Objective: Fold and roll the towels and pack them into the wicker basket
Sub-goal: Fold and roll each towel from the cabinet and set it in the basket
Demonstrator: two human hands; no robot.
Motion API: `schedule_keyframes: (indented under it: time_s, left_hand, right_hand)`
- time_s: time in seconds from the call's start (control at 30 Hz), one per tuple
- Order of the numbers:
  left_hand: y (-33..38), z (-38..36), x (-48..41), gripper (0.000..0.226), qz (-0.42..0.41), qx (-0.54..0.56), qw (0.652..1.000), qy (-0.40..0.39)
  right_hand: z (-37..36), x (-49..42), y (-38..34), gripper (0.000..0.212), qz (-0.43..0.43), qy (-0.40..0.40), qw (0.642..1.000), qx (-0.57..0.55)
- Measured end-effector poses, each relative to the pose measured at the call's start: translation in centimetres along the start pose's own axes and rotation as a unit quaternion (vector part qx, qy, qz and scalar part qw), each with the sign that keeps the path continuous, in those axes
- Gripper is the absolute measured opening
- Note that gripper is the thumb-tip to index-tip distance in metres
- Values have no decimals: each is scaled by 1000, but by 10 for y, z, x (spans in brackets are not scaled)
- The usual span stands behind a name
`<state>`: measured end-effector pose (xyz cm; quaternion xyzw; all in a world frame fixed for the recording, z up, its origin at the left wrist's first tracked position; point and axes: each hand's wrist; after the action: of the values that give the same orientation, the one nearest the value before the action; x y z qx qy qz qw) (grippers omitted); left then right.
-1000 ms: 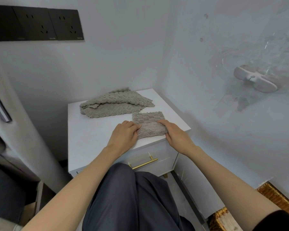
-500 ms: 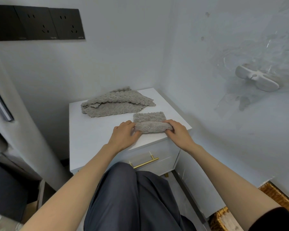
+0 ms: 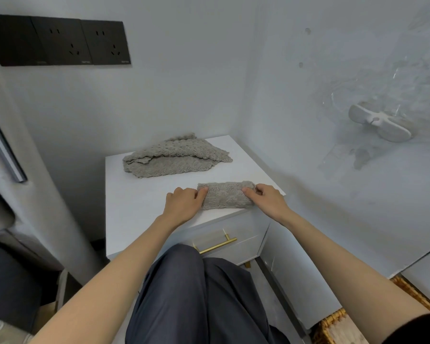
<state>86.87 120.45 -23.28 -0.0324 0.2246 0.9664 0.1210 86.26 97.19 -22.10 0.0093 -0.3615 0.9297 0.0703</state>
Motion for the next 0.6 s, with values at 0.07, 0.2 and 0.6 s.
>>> schedule_keyframes:
  time_s: [0.07,0.2,0.6]
  left_hand:
    - [1,0,-3,61,7,-8,1000,15]
    - [1,-3,-9,58,60,5,998,25]
    - [0,-7,-25,45,125,57,990,6]
  right_hand:
    - [-3,-4,-1,44,-27,26,999,29]
    - [-12,-6,-3,37,-83,74,993,46]
    - [-53,-4,-41,44,246,-14,947,204]
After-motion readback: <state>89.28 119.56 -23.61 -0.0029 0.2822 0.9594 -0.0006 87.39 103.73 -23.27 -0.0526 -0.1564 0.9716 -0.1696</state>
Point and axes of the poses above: each hand's wrist, its own x-axis away from the middle knuckle, its own z-axis out of the back of the hand, y = z × x, and after that the axes turned 6 degrees about -z, right-handed
